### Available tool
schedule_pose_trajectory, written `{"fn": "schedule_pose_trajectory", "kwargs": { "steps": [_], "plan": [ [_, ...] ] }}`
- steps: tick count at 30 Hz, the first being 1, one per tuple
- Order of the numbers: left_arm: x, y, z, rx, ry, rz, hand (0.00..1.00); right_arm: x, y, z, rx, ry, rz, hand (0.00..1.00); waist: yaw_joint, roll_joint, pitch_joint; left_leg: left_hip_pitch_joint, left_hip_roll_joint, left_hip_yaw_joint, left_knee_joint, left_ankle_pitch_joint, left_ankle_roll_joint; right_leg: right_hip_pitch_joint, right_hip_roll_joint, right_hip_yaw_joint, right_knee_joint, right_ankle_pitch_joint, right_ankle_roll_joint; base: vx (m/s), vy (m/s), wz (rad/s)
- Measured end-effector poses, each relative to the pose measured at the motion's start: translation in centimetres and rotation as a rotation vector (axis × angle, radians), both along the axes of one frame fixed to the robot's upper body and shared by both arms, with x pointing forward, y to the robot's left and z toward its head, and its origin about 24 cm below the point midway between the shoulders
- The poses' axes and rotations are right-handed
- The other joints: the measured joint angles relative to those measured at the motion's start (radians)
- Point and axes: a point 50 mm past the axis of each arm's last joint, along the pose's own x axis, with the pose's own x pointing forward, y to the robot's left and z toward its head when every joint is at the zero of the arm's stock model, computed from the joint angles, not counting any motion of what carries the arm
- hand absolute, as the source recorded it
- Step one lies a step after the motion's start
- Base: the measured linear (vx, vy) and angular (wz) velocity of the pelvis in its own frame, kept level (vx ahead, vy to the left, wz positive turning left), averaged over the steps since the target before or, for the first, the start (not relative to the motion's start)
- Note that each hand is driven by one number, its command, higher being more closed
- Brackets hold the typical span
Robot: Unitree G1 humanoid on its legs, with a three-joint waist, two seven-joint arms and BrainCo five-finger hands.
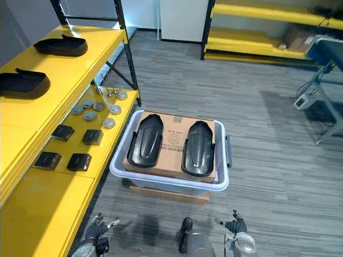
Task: Walk over and take plastic housings, then place them on the shelf
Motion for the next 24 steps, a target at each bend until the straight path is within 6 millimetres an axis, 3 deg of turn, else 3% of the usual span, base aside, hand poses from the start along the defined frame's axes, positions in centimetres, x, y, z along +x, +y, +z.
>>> {"fn": "schedule_pose_trajectory", "kwargs": {
  "steps": [3,4,10,16,17,20,24],
  "plan": [
    [0.5,-0.7,0.1,-0.021,-0.013,-0.026,0.0,0.5,-0.9,0.8,-0.026,-0.05,-0.045,0.0,0.017,0.009,-0.009,-0.026,0.004,-0.049,-0.204,0.021,-0.009,0.02,0.004,0.018,-0.019,-0.004,0.007,0.18,0.023,-0.27],
    [0.6,-0.8,0.0,-0.024,-0.011,-0.028,0.0,0.2,-1.3,0.8,-0.035,-0.046,-0.063,0.0,0.016,0.026,-0.017,-0.036,0.013,-0.058,-0.294,0.105,-0.023,0.022,0.013,0.022,-0.023,-0.008,0.017,0.13,0.113,-0.28],
    [0.4,-0.5,-0.2,-0.018,0.009,-0.031,0.0,-2.1,-0.4,-0.3,-0.003,0.013,-0.089,0.0,0.017,0.01,-0.044,0.049,-0.037,0.035,-0.427,0.13,-0.008,0.026,-0.024,0.104,-0.074,0.016,0.07,0.1,0.138,-0.36],
    [0.2,0.5,-0.2,0.018,0.02,-0.042,0.0,-2.7,-2.3,0.3,-0.014,-0.019,-0.222,0.0,0.014,0.004,-0.049,0.102,-0.062,0.102,-0.485,0.138,-0.004,0.03,-0.032,0.177,-0.105,0.033,0.089,0.05,0.057,-0.34],
    [0.1,0.9,-0.2,0.029,0.023,-0.044,0.0,-2.0,-3.8,1.5,-0.052,-0.087,-0.274,0.0,0.012,0.002,-0.052,0.126,-0.066,0.117,-0.504,0.138,-0.003,0.043,-0.031,0.187,-0.117,0.037,0.094,0.02,0.017,-0.25],
    [-0.1,1.0,-0.1,0.033,0.022,-0.041,0.0,-0.5,-5.4,4.3,-0.129,-0.217,-0.287,0.0,0.01,-0.003,-0.065,0.13,-0.068,0.132,-0.507,0.138,-0.003,0.04,-0.031,0.202,-0.118,0.038,0.096,-0.01,0.004,-0.17],
    [-0.8,0.9,-0.3,0.034,0.037,-0.047,0.0,2.7,-6.1,9.1,-0.211,-0.449,-0.225,0.0,-0.01,-0.013,-0.073,0.131,-0.07,0.132,-0.515,0.138,-0.003,0.04,-0.029,0.211,-0.131,0.05,0.096,-0.06,-0.02,-0.06]
  ]
}}
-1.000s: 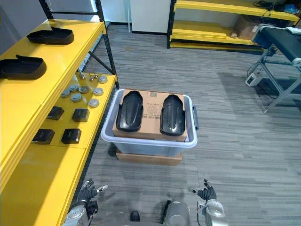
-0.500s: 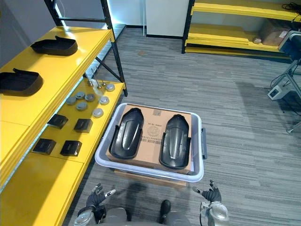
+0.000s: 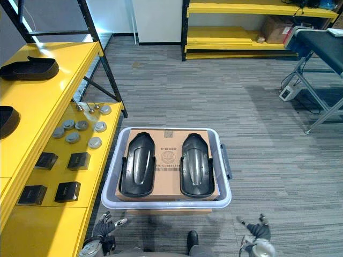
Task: Walk over and take plastic housings, then place them on the shelf
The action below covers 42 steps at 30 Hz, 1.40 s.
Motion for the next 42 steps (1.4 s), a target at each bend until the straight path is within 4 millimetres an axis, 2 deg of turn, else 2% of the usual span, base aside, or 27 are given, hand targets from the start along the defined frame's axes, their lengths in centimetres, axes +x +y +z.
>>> {"fn": "schedule_pose_trajectory", "kwargs": {
  "steps": [2,5,11,14,18,21,25,26,32,35,42],
  "plan": [
    [-0.7,-0.2,-0.2,0.0,0.021,-0.015,0.0,1.7,0.5,2.4,-0.052,-0.11,0.052,0.0,0.001,-0.003,-0.009,-0.006,-0.004,0.002,-0.005,0.0,0.0,-0.001,0.002,0.014,-0.025,0.018,-0.001,-0.06,-0.027,-0.12],
    [-1.3,-0.7,-0.4,-0.006,0.039,-0.042,0.0,2.9,1.8,3.6,-0.093,-0.151,0.134,0.0,0.001,-0.001,-0.01,-0.01,-0.011,-0.002,-0.006,0.001,0.002,-0.004,-0.002,0.013,-0.028,0.02,0.0,-0.05,-0.023,0.0],
    [-0.7,-0.7,-0.2,-0.007,0.018,-0.069,0.0,3.8,3.3,3.1,-0.184,-0.068,0.252,0.0,0.001,0.005,-0.007,-0.053,-0.031,-0.056,-0.005,0.013,0.02,-0.023,-0.017,-0.037,-0.028,0.021,0.007,-0.03,-0.017,0.23],
    [-0.4,-0.6,0.1,0.002,0.003,-0.078,0.0,5.0,3.5,2.8,-0.224,-0.025,0.262,0.0,0.004,0.009,-0.001,-0.071,-0.035,-0.072,-0.003,0.018,0.028,-0.032,-0.024,-0.047,-0.028,0.022,0.009,-0.02,-0.002,0.21],
    [0.5,-1.0,0.4,0.006,-0.024,-0.115,0.0,6.8,3.7,2.3,-0.275,0.04,0.232,0.0,0.005,0.018,0.044,-0.11,-0.049,-0.118,0.019,0.024,0.035,-0.039,-0.039,-0.087,-0.028,0.023,0.01,-0.05,-0.004,0.3],
    [1.0,-1.1,0.6,0.012,-0.038,-0.113,0.0,8.1,3.8,2.2,-0.278,0.06,0.2,0.0,0.03,0.026,0.074,-0.142,-0.05,-0.125,0.029,0.029,0.039,-0.07,-0.042,-0.089,-0.014,0.025,0.01,-0.07,-0.017,0.08],
    [2.0,-1.5,0.9,0.025,-0.061,-0.119,0.0,10.6,3.7,3.1,-0.294,0.053,0.165,0.0,0.029,0.034,0.131,-0.193,-0.054,-0.144,0.052,0.035,0.042,-0.109,-0.049,-0.103,0.001,0.028,0.009,-0.07,-0.014,0.12],
    [2.4,-1.8,1.0,0.022,-0.07,-0.126,0.0,11.0,3.6,3.2,-0.301,0.06,0.164,1.0,0.03,0.036,0.142,-0.206,-0.056,-0.149,0.058,0.035,0.042,-0.119,-0.051,-0.107,0.004,0.029,0.009,-0.06,-0.001,0.1],
    [3.9,-2.4,1.6,0.02,-0.125,-0.125,0.0,12.8,4.0,3.4,-0.29,0.091,0.181,1.0,0.031,0.039,0.198,-0.236,-0.06,-0.151,0.071,0.037,0.045,-0.146,-0.056,-0.108,0.014,0.032,0.008,-0.04,0.005,0.01],
    [5.1,-2.5,2.2,0.02,-0.165,-0.126,0.0,13.9,4.2,4.2,-0.294,0.068,0.185,1.0,0.031,0.037,0.217,-0.269,-0.062,-0.15,0.086,0.037,0.045,-0.176,-0.058,-0.101,0.015,0.044,0.006,-0.03,0.007,-0.03],
    [5.4,-2.7,2.3,0.012,-0.177,-0.132,0.0,14.5,3.8,5.0,-0.325,0.058,0.198,1.0,0.027,0.036,0.223,-0.269,-0.06,-0.148,0.098,0.035,0.046,-0.176,-0.057,-0.092,0.018,0.05,0.005,-0.04,-0.001,-0.03]
  ]
}}
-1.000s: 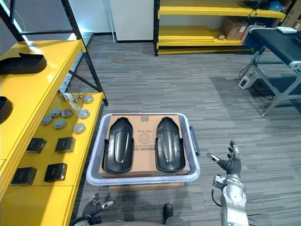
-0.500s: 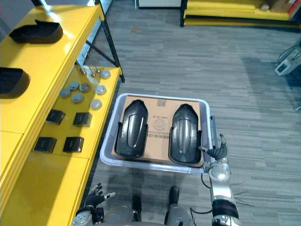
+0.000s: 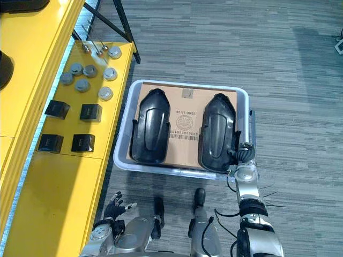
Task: Walk over and take plastic housings, then place them on the shelf
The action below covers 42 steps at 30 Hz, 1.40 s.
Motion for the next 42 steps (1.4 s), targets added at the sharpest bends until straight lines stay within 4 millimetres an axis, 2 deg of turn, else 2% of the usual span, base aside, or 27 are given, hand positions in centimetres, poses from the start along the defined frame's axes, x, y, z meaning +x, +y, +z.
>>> {"fn": "schedule_pose_trajectory", "kwargs": {
  "steps": [4,10,13,16,19,20,23,24,29,34,41,42],
  "plan": [
    [0.0,0.0,0.0,-0.001,0.0,-0.001,0.0,-0.6,-0.4,0.1,-0.014,-0.01,-0.002,1.0,0.001,0.0,0.0,0.004,0.006,0.0,0.002,0.0,0.0,0.002,0.001,0.002,0.006,0.0,0.0,-0.03,-0.007,0.0],
    [0.7,0.0,0.9,-0.002,-0.055,-0.006,0.0,-2.1,-1.8,1.8,-0.058,-0.104,-0.034,1.0,-0.002,-0.002,-0.002,0.041,0.008,0.012,-0.006,0.0,0.0,0.027,0.001,0.015,0.011,-0.001,0.001,-0.02,-0.004,-0.06],
    [1.2,0.0,2.0,-0.003,-0.111,-0.005,0.0,-3.3,-2.0,2.6,-0.085,-0.15,-0.037,1.0,-0.004,-0.008,-0.017,0.059,0.007,0.013,-0.015,0.0,0.0,0.041,0.002,0.017,0.008,-0.001,0.002,-0.01,-0.001,-0.02],
    [1.4,0.0,4.0,-0.007,-0.218,0.005,0.0,-4.8,-1.5,2.8,-0.105,-0.176,-0.041,1.0,-0.011,-0.021,-0.069,0.076,0.007,0.012,-0.027,0.0,0.0,0.06,0.003,0.015,-0.007,-0.001,0.002,0.0,0.0,0.0],
    [2.1,-0.2,6.5,-0.012,-0.341,0.012,0.0,-5.2,-0.2,3.1,-0.1,-0.215,-0.023,1.0,-0.023,-0.032,-0.105,0.094,0.006,0.008,-0.04,0.0,0.0,0.083,0.003,0.007,-0.023,-0.002,0.003,0.01,-0.005,0.05],
    [2.7,-0.5,8.4,-0.024,-0.428,0.018,0.0,-5.3,0.7,3.8,-0.111,-0.252,-0.009,1.0,-0.025,-0.033,-0.113,0.101,0.005,0.003,-0.046,0.0,0.0,0.092,0.001,0.002,-0.025,-0.003,0.005,0.0,-0.003,0.09],
    [3.6,-0.9,11.4,-0.05,-0.573,0.038,0.0,-5.2,2.1,5.1,-0.142,-0.31,0.033,1.0,-0.024,-0.032,-0.13,0.11,0.001,-0.002,-0.05,0.001,0.0,0.103,-0.001,-0.003,-0.031,-0.003,0.006,0.01,0.004,0.08],
    [4.1,-1.1,13.2,-0.054,-0.657,0.049,0.0,-5.0,3.0,5.8,-0.159,-0.345,0.062,1.0,-0.024,-0.033,-0.138,0.118,0.0,-0.009,-0.052,0.001,0.0,0.117,-0.001,-0.012,-0.04,-0.003,0.006,0.02,0.004,0.14],
    [5.1,-2.7,17.5,-0.088,-0.851,0.063,0.0,-4.8,5.6,7.7,-0.187,-0.442,0.144,1.0,-0.017,-0.031,-0.17,0.127,0.0,-0.029,-0.054,0.002,0.002,0.14,-0.003,-0.037,-0.045,-0.003,0.007,0.02,-0.002,0.14],
    [6.2,-5.4,19.7,-0.157,-0.938,-0.017,0.0,-4.6,8.6,9.7,-0.182,-0.544,0.234,1.0,-0.003,-0.031,-0.195,0.141,-0.005,-0.041,-0.06,0.007,0.008,0.158,-0.008,-0.05,-0.045,-0.006,0.011,-0.03,0.002,0.09],
    [6.8,-9.2,21.3,-0.271,-0.97,-0.124,0.0,-4.7,16.1,12.0,-0.096,-0.693,0.51,1.0,-0.003,-0.035,-0.226,0.155,-0.011,-0.042,-0.091,0.024,0.008,0.159,-0.014,-0.052,-0.045,-0.006,0.012,-0.04,-0.007,0.01],
    [6.9,-9.2,21.3,-0.272,-0.966,-0.105,0.0,-4.8,16.6,12.1,-0.089,-0.701,0.524,1.0,-0.003,-0.035,-0.231,0.156,-0.011,-0.042,-0.092,0.024,0.007,0.159,-0.014,-0.051,-0.045,-0.007,0.012,0.0,0.0,0.0]
  ]
}}
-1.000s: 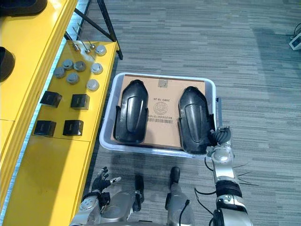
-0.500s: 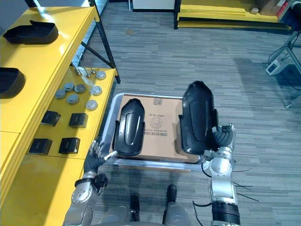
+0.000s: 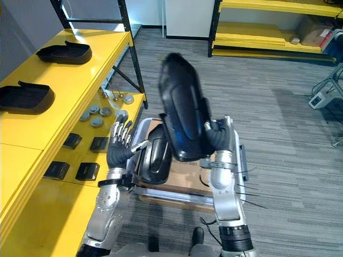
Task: Walk over and take plastic housings, then place them on the shelf
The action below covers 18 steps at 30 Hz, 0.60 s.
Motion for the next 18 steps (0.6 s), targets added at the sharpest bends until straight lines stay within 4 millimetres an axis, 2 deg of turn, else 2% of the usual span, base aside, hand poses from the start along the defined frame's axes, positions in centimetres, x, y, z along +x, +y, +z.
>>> {"fn": "schedule_pose_trajectory", "kwargs": {
  "steps": [3,8,9,12,14,18],
  "plan": [
    [0.4,0.3,0.2,-0.004,-0.001,0.017,0.0,-0.2,0.6,0.3,0.009,-0.012,0.024,1.0,0.002,-0.007,-0.016,0.002,-0.001,0.001,-0.003,0.003,-0.001,0.0,-0.001,0.0,0.0,0.0,0.0,0.0,0.0,0.0],
    [1.2,0.3,-1.1,-0.002,0.081,0.05,0.0,-0.5,1.6,0.2,0.003,-0.012,0.066,1.0,-0.001,-0.015,-0.041,0.015,-0.005,0.012,-0.018,0.007,0.001,0.0,-0.003,0.011,0.0,0.0,0.0,-0.02,0.0,-0.06],
    [1.4,0.4,-1.2,-0.003,0.089,0.053,1.0,-0.5,1.8,0.2,0.001,-0.013,0.072,1.0,-0.001,-0.017,-0.043,0.017,-0.006,0.016,-0.019,0.007,0.001,0.0,-0.003,0.016,0.0,0.001,0.001,-0.03,0.0,-0.1],
    [1.7,0.2,-1.6,0.015,0.116,0.041,1.0,-0.8,2.2,0.3,-0.018,-0.025,0.097,1.0,-0.001,-0.02,-0.045,0.021,-0.007,0.025,-0.022,0.007,0.001,-0.002,-0.004,0.025,0.0,0.002,0.002,-0.03,-0.001,-0.09],
    [1.6,-0.3,-2.3,-0.01,0.168,0.014,1.0,-1.3,2.8,1.2,-0.015,-0.071,0.128,1.0,-0.005,-0.02,-0.046,0.022,-0.008,0.028,-0.023,0.007,0.002,-0.003,-0.005,0.029,0.0,0.003,0.004,-0.03,-0.003,-0.05],
    [1.6,-0.6,-2.4,-0.042,0.183,-0.005,1.0,-1.2,2.9,1.8,-0.071,-0.109,0.152,1.0,-0.02,-0.03,-0.055,0.024,-0.009,0.031,-0.024,0.007,0.002,-0.003,-0.005,0.031,0.0,0.003,0.004,-0.01,-0.001,-0.01]
  ]
}}
